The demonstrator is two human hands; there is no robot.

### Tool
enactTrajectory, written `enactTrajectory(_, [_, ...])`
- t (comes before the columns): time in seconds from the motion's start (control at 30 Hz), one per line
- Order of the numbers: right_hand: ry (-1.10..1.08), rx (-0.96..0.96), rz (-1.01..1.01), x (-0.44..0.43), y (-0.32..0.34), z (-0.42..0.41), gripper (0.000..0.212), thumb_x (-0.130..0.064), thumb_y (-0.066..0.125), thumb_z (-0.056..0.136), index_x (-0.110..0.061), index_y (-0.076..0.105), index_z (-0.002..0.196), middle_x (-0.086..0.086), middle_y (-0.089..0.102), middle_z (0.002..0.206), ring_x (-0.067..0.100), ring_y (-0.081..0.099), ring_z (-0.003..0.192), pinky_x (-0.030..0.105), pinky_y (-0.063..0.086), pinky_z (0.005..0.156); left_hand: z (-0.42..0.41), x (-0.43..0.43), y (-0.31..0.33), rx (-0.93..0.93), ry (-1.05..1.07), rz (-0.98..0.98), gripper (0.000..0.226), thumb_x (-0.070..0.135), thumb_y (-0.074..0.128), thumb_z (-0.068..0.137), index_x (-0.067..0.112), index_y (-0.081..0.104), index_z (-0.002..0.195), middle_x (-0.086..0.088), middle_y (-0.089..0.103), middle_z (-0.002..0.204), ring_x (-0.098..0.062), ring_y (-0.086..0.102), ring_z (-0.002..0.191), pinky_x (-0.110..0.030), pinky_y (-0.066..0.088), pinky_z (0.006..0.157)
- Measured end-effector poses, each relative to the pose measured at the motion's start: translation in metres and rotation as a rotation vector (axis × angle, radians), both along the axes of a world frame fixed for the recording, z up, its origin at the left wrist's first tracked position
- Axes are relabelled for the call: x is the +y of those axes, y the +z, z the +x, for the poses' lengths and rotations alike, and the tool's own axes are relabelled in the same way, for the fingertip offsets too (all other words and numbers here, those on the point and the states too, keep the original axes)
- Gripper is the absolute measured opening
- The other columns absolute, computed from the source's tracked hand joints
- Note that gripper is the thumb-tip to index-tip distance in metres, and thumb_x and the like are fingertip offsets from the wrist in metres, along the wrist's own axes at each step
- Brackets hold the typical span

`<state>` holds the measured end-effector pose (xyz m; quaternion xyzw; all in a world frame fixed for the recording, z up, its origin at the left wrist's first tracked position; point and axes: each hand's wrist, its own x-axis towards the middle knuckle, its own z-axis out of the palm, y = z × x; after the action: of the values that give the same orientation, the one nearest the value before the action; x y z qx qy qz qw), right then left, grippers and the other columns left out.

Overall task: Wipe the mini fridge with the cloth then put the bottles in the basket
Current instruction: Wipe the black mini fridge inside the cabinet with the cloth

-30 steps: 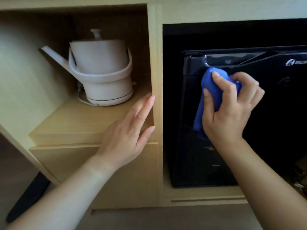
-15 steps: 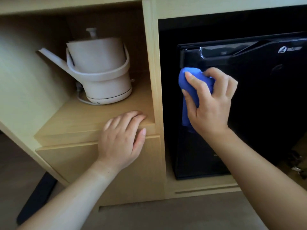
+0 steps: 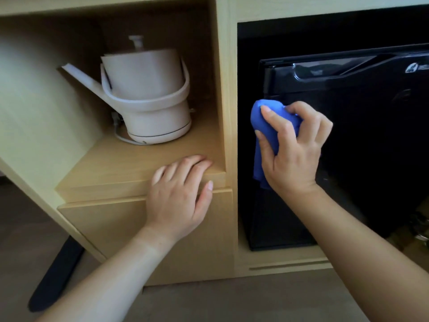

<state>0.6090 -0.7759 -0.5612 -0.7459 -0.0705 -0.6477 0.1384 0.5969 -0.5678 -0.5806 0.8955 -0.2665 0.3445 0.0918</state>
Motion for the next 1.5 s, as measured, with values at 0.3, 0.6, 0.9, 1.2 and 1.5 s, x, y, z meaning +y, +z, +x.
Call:
enactTrajectory(0.3, [-0.079,-0.095,0.342,0.011,0.012,0.0,0.027,-0.026,0.053,0.093,-0.019,0.045,0.117,0.021,0.05,0.112,0.032,0.045,0.099,0.011,0.02,0.095,0.006,-0.013,0.005,-0.019,0.054,-0.045,0.038,0.041,0.038,0.091,0.021,0.063,0.111,0.003,0.062,0.112,-0.021,0.056,0.099,-0.035,0.033,0.079])
enactTrajectory(0.6, [-0.145,-0.044,0.676,0.017,-0.051,-0.005,0.031,-0.024,0.053,0.093,-0.017,0.043,0.121,0.022,0.047,0.115,0.022,0.039,0.103,0.014,0.019,0.096,0.004,-0.012,-0.002,-0.074,0.053,-0.039,0.037,0.037,0.041,0.091,0.02,0.063,0.115,0.003,0.062,0.113,-0.021,0.056,0.097,-0.033,0.035,0.078])
enactTrajectory(0.9, [-0.116,-0.159,0.642,0.036,-0.018,0.006,0.028,-0.026,0.052,0.093,-0.019,0.044,0.119,0.02,0.049,0.112,0.025,0.044,0.1,0.014,0.021,0.095,0.003,-0.014,-0.005,-0.106,0.053,-0.054,0.037,0.033,0.041,0.09,0.02,0.064,0.116,0.003,0.063,0.116,-0.02,0.057,0.099,-0.033,0.036,0.081])
enactTrajectory(1.2, [0.002,-0.177,0.934,0.018,-0.061,-0.034,0.033,-0.019,0.049,0.094,0.0,0.048,0.121,0.015,0.04,0.114,0.015,0.041,0.11,0.019,0.03,0.099,-0.009,-0.005,0.011,0.077,-0.124,-0.086,0.041,0.037,0.04,0.092,0.015,0.058,0.12,0.003,0.054,0.12,-0.015,0.049,0.113,-0.024,0.029,0.094])
enactTrajectory(1.5, [0.039,-0.247,1.291,0.013,-0.043,-0.024,0.034,-0.021,0.051,0.093,-0.006,0.05,0.124,0.01,0.04,0.121,0.022,0.044,0.112,0.013,0.029,0.098,-0.021,-0.044,0.067,-0.302,-0.392,0.093,0.029,0.017,0.05,0.087,-0.002,0.062,0.105,-0.018,0.059,0.105,-0.026,0.053,0.1,-0.03,0.041,0.089])
